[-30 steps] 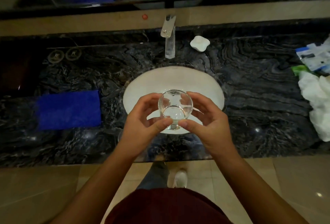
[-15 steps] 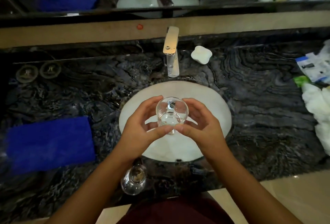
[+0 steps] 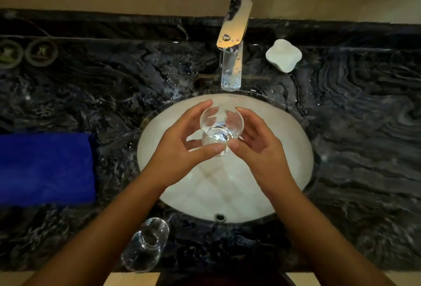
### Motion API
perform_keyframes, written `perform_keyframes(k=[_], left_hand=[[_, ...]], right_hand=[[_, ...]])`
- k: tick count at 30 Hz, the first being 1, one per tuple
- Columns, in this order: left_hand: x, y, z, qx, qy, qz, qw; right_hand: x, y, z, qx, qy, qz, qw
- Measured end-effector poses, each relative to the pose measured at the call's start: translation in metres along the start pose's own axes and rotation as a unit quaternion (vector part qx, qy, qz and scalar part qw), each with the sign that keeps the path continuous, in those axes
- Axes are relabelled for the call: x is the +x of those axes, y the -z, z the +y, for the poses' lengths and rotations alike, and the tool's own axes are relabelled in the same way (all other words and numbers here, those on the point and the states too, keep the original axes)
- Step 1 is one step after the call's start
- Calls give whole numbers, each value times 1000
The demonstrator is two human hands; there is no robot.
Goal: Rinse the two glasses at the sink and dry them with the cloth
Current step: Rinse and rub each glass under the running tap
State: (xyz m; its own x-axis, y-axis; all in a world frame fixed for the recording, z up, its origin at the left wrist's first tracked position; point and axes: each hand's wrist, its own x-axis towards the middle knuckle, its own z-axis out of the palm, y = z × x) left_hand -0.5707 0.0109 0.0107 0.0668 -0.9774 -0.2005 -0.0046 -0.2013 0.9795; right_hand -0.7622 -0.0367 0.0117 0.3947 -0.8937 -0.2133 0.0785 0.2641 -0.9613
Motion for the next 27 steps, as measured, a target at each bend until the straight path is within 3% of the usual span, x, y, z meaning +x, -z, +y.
perform_keyframes(k=[4,8,11,13,17,23,27], left_hand=[[5,-10,-9,61,-4,30,998],[7,-24,-11,44,16,70,996],[9,-27,-15,-6,23,88,996],[11,-27,-19,-30,33,93,995],[24,-28,-33,-18,61,119,991],[48,-28,-50,19,85,141,986],[60,-26,-60,46,93,155,982]], right_hand=[[11,11,10,9,-17,-22,1000],[18,23,10,0,-36,-58,998],[25,35,4,-78,-39,-93,992],[36,42,-6,-190,11,-64,980],[68,48,-33,-363,171,-9,916],[114,20,-45,-494,280,-7,823],[137,13,-38,-544,307,-13,780]])
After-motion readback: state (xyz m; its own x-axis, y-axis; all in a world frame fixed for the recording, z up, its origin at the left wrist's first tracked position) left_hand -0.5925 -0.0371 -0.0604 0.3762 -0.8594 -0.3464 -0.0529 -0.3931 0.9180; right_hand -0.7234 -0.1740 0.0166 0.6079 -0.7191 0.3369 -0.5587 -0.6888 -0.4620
